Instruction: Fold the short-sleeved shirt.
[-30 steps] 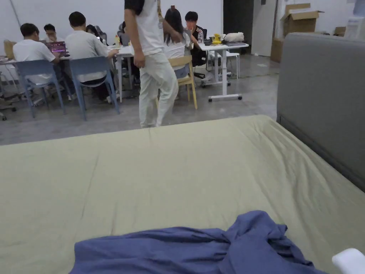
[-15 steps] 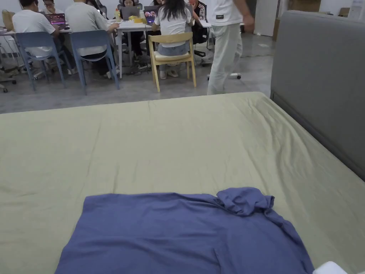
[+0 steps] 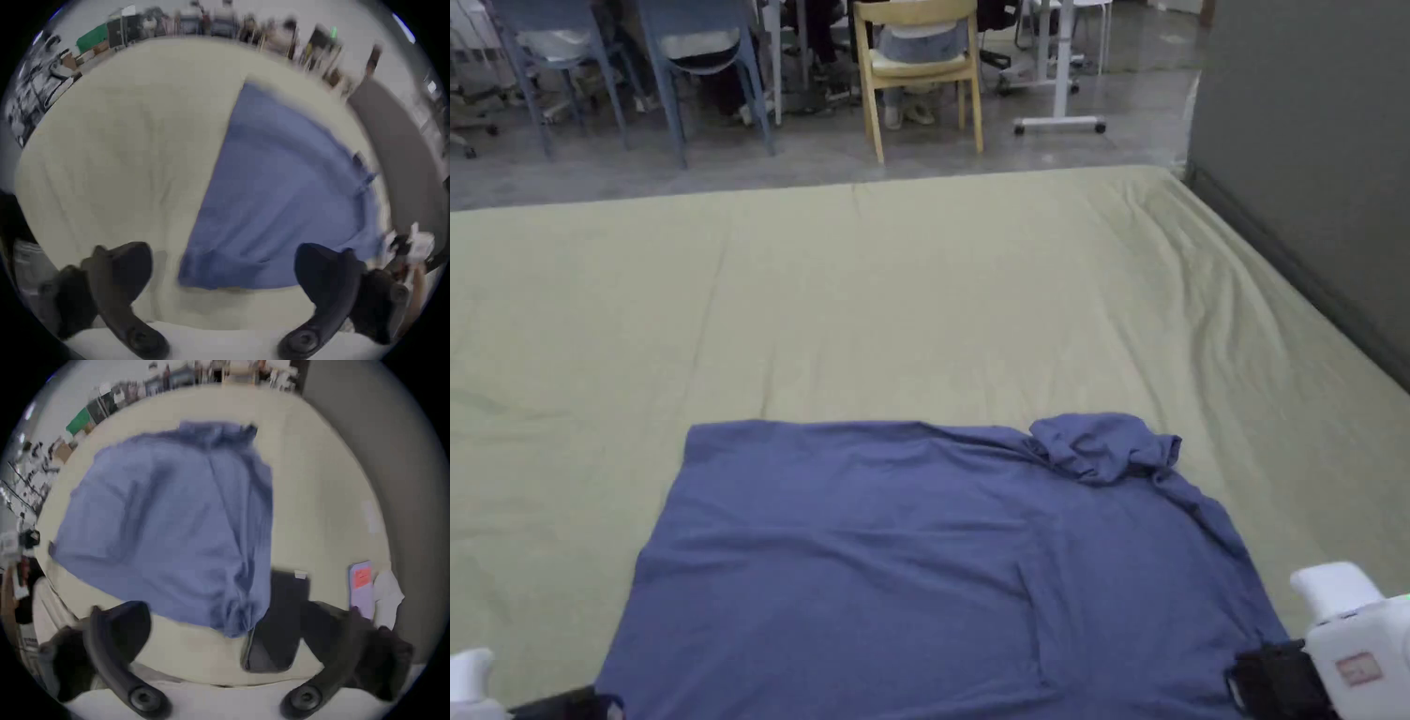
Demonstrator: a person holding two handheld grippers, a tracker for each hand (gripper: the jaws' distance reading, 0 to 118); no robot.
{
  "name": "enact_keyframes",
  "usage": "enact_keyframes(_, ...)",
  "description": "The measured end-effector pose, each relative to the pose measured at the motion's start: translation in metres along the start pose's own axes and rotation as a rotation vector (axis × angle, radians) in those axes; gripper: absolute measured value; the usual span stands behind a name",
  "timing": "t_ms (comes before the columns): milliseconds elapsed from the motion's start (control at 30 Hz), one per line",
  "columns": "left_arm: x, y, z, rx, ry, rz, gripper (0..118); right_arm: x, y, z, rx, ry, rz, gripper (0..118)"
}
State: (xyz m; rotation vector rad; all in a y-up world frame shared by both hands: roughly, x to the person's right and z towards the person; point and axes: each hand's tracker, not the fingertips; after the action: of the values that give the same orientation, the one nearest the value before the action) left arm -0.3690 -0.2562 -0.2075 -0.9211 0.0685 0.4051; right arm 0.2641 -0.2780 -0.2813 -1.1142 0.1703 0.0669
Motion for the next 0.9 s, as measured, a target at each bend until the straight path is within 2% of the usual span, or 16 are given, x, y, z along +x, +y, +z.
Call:
enact_keyframes(33, -0.01, 0.013, 0.008, 0.062, -0.03, 0.047, 118, -0.002, -0.001, 0.025, 0.147, 0.0, -0.002, 117)
enact_keyframes(133, -0.007, 0.012, 0.035, 0.088, -0.096, 0.143, 118, -0.008, -0.008, 0.057, 0.213, 0.034, -0.067, 118)
enact_keyframes(200, 0.014, -0.019, 0.048, 0.009, -0.078, 0.144, 118, -0.017, -0.016, 0.059, 0.241, 0.064, -0.103, 118)
enact_keyframes(233, 0.018, -0.03, 0.047, -0.05, -0.04, 0.129, 108, -0.024, -0.022, 0.056, 0.239, 0.085, -0.122, 106)
enact_keyframes(267, 0.024, -0.04, 0.048, -0.057, 0.018, 0.117, 65, -0.039, -0.021, 0.054, 0.215, 0.125, -0.1, 70)
enact_keyframes(300, 0.014, -0.036, 0.034, -0.041, 0.076, 0.089, 0, -0.048, -0.026, 0.052, 0.21, 0.139, -0.095, 3)
enact_keyframes(367, 0.017, -0.052, 0.024, -0.033, 0.158, 0.087, 0, -0.071, -0.033, 0.039, 0.168, 0.139, -0.047, 3)
enact_keyframes(433, 0.006, -0.053, 0.01, -0.1, 0.073, 0.111, 0, -0.085, -0.034, 0.029, 0.128, 0.155, 0.022, 3)
enact_keyframes(500, -0.002, -0.048, -0.005, -0.127, 0.052, 0.13, 0, -0.092, -0.032, 0.022, 0.103, 0.193, 0.019, 3)
enact_keyframes(533, -0.006, -0.044, -0.015, -0.125, 0.073, 0.114, 0, -0.07, -0.037, 0.01, 0.112, 0.23, -0.033, 3)
enact_keyframes(567, 0.0, -0.035, -0.022, -0.139, 0.134, 0.062, 14, -0.064, -0.035, 0.008, 0.109, 0.23, -0.032, 3)
enact_keyframes(600, 0.0, -0.032, -0.038, -0.162, 0.195, 0.013, 88, -0.058, -0.032, 0.007, 0.11, 0.226, -0.031, 3)
enact_keyframes(633, -0.003, -0.032, -0.058, -0.301, 0.211, -0.043, 118, -0.05, -0.03, 0.007, 0.118, 0.213, -0.034, 3)
enact_keyframes(667, -0.006, -0.031, -0.078, -0.206, 0.218, -0.061, 118, -0.074, -0.026, 0.016, 0.129, 0.161, -0.016, 3)
enact_keyframes(800, 0.002, -0.029, -0.129, -0.372, 0.268, -0.03, 116, -0.06, -0.017, 0.022, 0.115, 0.105, -0.076, 3)
enact_keyframes(900, 0.006, -0.036, -0.129, -0.331, 0.298, -0.102, 103, -0.046, -0.019, 0.017, 0.088, 0.052, -0.113, 3)
